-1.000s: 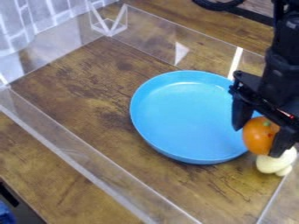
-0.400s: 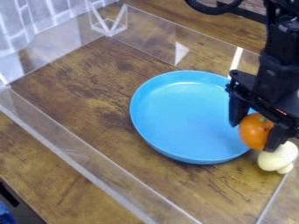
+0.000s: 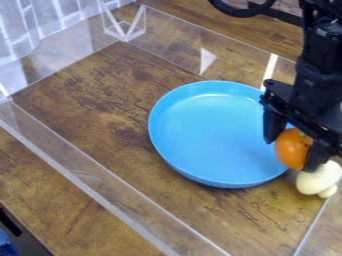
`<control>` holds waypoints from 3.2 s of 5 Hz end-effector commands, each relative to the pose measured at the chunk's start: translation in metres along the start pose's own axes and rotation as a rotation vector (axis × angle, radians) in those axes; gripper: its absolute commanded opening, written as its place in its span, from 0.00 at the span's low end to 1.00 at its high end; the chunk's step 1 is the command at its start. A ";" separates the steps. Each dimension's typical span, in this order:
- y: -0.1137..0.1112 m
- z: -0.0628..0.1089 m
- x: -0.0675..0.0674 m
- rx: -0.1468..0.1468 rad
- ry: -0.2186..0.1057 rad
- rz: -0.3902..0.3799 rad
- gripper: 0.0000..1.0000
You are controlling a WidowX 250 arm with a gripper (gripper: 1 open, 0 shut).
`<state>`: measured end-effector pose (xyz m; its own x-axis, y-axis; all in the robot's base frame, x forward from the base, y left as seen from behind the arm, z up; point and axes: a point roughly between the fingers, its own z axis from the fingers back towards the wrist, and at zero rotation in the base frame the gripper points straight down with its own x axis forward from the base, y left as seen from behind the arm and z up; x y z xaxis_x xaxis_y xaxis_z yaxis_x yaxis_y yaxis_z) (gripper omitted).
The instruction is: Remove the orange ball from inside the blue tray and put it on the table
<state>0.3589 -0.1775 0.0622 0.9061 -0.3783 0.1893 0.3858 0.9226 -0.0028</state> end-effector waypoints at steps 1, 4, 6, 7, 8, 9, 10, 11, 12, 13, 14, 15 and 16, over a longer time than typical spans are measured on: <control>-0.016 0.006 -0.002 -0.034 -0.027 -0.057 0.00; -0.009 0.004 -0.006 -0.071 -0.035 -0.091 0.00; -0.002 0.011 -0.001 -0.071 -0.032 -0.108 0.00; 0.001 0.016 0.003 -0.069 -0.031 -0.118 0.00; 0.005 0.020 0.007 -0.067 -0.031 -0.128 0.00; 0.008 0.022 0.010 -0.067 -0.029 -0.137 0.00; 0.014 0.026 0.015 -0.064 -0.029 -0.143 0.00; 0.018 0.029 0.020 -0.063 -0.026 -0.153 0.00; 0.020 0.029 0.023 -0.064 -0.023 -0.161 0.00; 0.022 0.028 0.027 -0.067 -0.021 -0.168 0.00; 0.023 0.028 0.030 -0.069 -0.018 -0.175 0.00; 0.025 0.026 0.035 -0.070 -0.017 -0.183 0.00; 0.027 0.025 0.041 -0.072 -0.015 -0.191 0.00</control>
<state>0.3905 -0.1686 0.0676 0.8160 -0.5629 0.1313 0.5728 0.8180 -0.0523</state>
